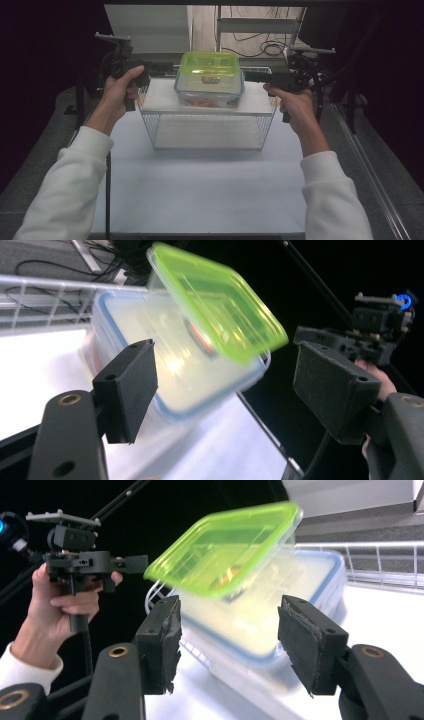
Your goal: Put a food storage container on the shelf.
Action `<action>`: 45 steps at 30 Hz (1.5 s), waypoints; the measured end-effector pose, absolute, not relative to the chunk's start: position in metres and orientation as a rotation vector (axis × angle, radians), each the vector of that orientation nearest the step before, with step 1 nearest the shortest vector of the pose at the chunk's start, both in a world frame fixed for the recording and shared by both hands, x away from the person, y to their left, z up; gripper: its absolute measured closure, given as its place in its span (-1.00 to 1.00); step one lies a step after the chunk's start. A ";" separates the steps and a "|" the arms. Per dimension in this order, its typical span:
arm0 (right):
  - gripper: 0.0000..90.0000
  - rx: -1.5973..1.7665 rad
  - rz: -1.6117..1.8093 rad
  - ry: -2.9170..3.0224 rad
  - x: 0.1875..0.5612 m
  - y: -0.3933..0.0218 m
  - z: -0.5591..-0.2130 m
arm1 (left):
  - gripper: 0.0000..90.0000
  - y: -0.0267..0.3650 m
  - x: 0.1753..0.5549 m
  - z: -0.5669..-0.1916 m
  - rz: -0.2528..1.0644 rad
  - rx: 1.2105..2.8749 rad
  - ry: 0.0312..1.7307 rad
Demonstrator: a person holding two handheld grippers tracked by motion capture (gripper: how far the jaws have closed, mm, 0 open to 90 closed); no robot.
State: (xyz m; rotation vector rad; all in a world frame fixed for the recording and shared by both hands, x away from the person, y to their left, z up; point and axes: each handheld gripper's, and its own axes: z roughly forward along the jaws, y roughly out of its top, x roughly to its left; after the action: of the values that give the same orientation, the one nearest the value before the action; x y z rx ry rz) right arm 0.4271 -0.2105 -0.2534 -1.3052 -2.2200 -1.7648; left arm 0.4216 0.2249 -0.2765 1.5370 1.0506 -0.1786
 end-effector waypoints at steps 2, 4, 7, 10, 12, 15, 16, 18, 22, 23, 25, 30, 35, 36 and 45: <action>-0.08 -1.285 -1.756 -2.244 0.417 -0.215 -0.256 | -0.44 0.225 0.409 -0.279 -0.171 1.555 1.031; -0.08 -1.245 -1.757 -2.282 0.400 -0.220 -0.261 | -0.44 0.223 0.395 -0.283 -0.150 1.575 1.027; -0.10 -1.218 -1.741 -2.326 0.388 -0.223 -0.267 | -0.43 0.222 0.375 -0.291 -0.128 1.601 1.001; -0.15 -1.176 -1.705 -2.406 0.364 -0.229 -0.284 | -0.43 0.218 0.355 -0.303 -0.100 1.645 0.978; -0.16 -1.167 -1.698 -2.418 0.358 -0.231 -0.289 | -0.43 0.217 0.342 -0.314 -0.075 1.673 0.965; -0.19 -1.147 -1.694 -2.451 0.340 -0.236 -0.308 | -0.42 0.217 0.321 -0.335 -0.051 1.702 0.958; -0.20 -1.140 -1.687 -2.466 0.329 -0.241 -0.323 | -0.42 0.217 0.315 -0.343 -0.040 1.717 0.963; -0.22 -1.134 -1.667 -2.491 0.317 -0.244 -0.342 | -0.42 0.218 0.301 -0.363 -0.019 1.738 0.973; -0.24 -1.134 -1.615 -2.525 0.306 -0.247 -0.367 | -0.42 0.219 0.280 -0.397 -0.029 1.757 0.989; -0.25 -1.136 -1.594 -2.533 0.302 -0.248 -0.376 | -0.42 0.219 0.275 -0.405 -0.024 1.766 0.998; -0.27 -1.139 -1.555 -2.536 0.296 -0.248 -0.393 | -0.42 0.219 0.267 -0.421 -0.020 1.788 1.013; -0.28 -1.163 -1.471 -2.520 0.286 -0.246 -0.433 | -0.42 0.219 0.253 -0.453 -0.001 1.833 1.054; -0.31 -1.191 -1.358 -2.549 0.285 -0.238 -0.461 | -0.43 0.218 0.246 -0.480 -0.003 1.895 1.104; -0.31 -1.194 -1.348 -2.556 0.285 -0.236 -0.462 | -0.44 0.218 0.246 -0.482 0.012 1.911 1.108; -0.37 -1.246 -1.383 -2.581 0.284 -0.239 -0.464 | -0.44 0.223 0.247 -0.488 0.047 1.903 1.133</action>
State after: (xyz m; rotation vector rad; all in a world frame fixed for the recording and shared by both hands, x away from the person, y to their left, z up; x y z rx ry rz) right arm 0.2839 -0.2386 -0.4642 -1.2459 -2.5811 -1.3828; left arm 0.2467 0.2227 -0.4880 1.9034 1.1331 0.0469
